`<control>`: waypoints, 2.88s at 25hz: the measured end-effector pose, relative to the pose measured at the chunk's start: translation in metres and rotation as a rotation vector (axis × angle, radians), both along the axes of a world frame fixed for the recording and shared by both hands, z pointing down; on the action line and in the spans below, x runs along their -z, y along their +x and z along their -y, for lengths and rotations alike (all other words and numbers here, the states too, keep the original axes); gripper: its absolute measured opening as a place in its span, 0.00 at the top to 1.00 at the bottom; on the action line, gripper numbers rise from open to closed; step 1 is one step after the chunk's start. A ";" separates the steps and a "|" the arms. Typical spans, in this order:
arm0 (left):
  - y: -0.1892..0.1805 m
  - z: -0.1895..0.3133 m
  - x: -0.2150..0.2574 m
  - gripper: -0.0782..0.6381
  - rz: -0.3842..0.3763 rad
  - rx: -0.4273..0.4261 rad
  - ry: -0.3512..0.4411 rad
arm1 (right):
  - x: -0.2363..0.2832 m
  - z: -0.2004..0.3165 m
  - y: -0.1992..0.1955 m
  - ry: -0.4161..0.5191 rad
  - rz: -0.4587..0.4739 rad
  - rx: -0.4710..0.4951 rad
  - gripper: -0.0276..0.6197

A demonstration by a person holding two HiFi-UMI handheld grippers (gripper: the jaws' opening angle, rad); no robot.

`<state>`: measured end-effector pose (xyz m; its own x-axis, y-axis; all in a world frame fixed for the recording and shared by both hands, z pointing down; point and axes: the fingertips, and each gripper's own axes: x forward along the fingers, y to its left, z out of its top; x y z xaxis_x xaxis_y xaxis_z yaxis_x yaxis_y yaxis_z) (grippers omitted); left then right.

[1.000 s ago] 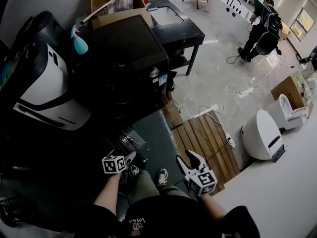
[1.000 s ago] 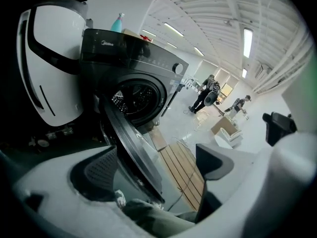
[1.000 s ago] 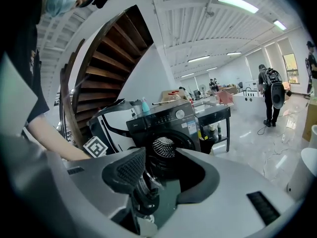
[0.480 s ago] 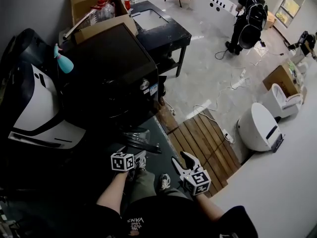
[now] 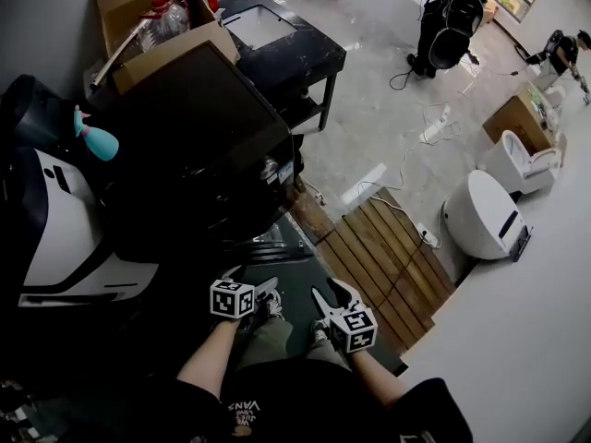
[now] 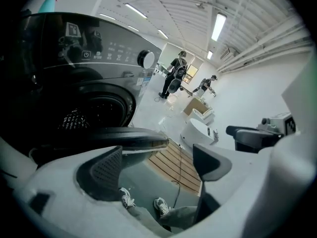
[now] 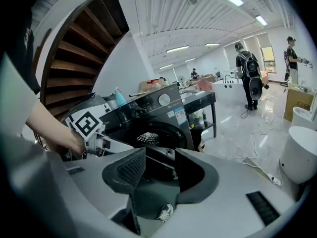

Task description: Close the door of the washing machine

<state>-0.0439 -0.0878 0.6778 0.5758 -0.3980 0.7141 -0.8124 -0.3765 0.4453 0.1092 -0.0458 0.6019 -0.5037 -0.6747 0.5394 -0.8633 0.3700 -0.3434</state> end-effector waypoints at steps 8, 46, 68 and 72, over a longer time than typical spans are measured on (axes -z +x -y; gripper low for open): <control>-0.009 0.032 -0.002 0.26 -0.018 -0.092 0.056 | -0.060 0.055 -0.034 -0.060 -0.004 -0.050 0.68; -0.147 0.094 -0.012 0.88 0.257 0.273 0.245 | -0.123 0.238 -0.145 0.039 0.147 0.031 0.81; -0.147 0.104 -0.021 0.88 0.236 0.302 0.244 | -0.124 0.242 -0.153 0.036 0.219 0.023 0.89; -0.149 0.107 -0.021 0.88 0.237 0.319 0.246 | -0.124 0.242 -0.153 0.034 0.217 0.044 0.89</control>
